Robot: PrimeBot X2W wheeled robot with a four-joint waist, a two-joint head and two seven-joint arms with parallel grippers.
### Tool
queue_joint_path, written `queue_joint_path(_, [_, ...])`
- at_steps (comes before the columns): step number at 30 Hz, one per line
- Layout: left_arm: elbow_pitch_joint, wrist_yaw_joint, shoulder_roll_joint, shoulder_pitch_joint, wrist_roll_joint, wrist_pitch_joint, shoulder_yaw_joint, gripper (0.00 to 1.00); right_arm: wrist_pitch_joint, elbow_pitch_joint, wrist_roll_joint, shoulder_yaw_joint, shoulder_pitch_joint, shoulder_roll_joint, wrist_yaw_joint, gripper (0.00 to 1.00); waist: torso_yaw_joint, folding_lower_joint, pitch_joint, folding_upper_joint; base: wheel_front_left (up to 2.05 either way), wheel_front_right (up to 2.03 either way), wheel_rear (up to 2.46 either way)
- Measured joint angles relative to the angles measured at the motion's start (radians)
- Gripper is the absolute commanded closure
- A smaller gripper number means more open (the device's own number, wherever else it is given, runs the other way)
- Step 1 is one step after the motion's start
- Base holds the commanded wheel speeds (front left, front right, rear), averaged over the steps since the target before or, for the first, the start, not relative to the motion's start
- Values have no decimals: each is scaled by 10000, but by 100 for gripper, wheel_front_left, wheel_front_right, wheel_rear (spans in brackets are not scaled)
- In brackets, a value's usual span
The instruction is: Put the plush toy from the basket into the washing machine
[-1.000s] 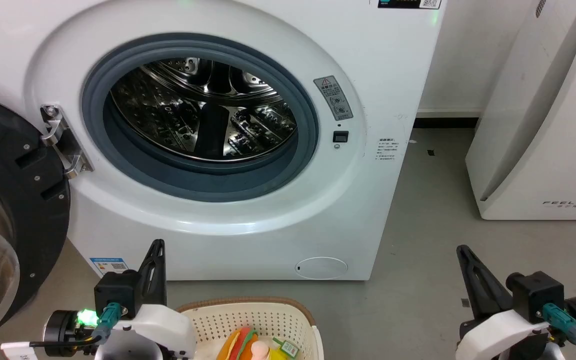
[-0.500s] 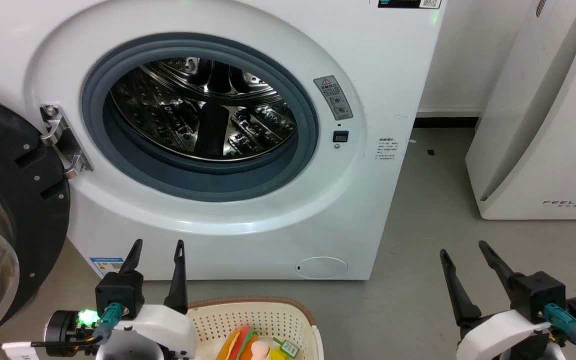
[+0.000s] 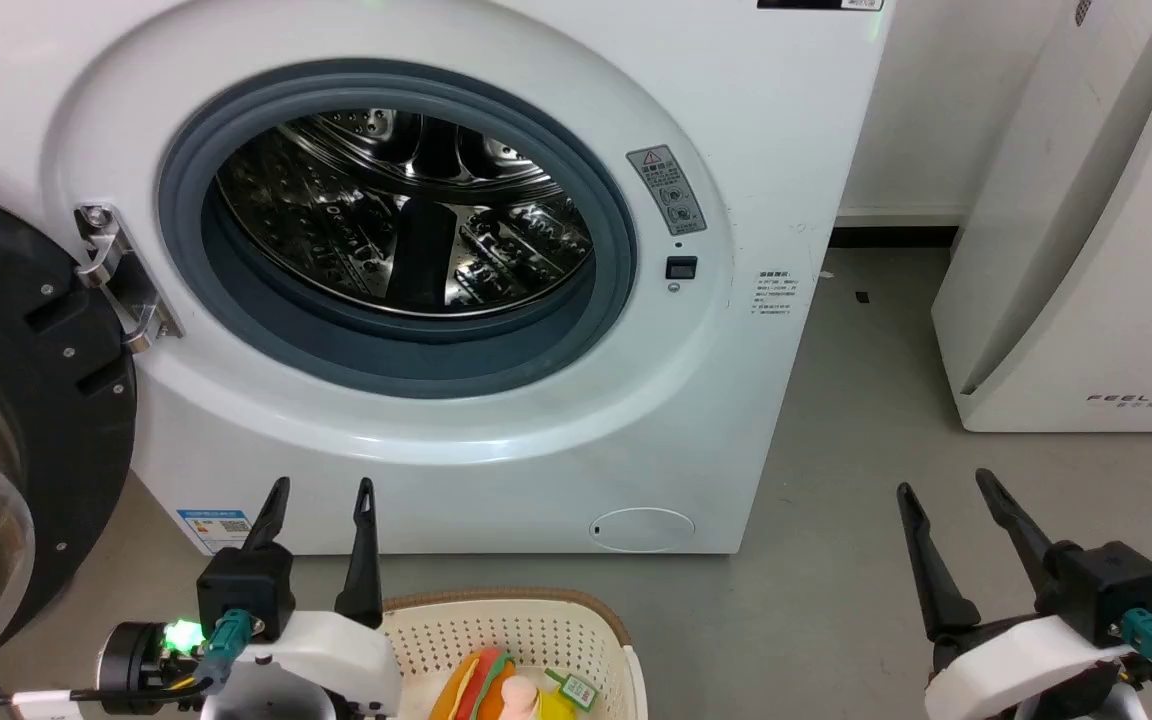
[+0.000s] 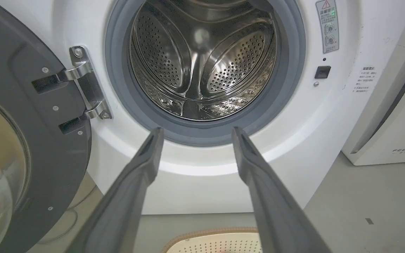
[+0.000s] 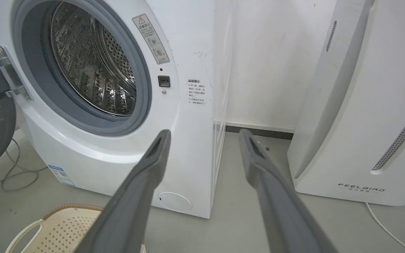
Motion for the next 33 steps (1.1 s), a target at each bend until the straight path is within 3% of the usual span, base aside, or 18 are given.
queue_joint_path(18, [1570, -17, 13, -818, 33, -397, -472, 0, -387, -238, 537, -113, -48, 0, 0, 0, -188, 0, 678, 0, 0, 0, 0])
queue_joint_path(33, [4610, -326, 224, -2333, 109, -614, -961, 0, -704, -523, 1083, -165, -674, 0, 0, 0, -558, 1, 1899, 1, 0, 0, 0])
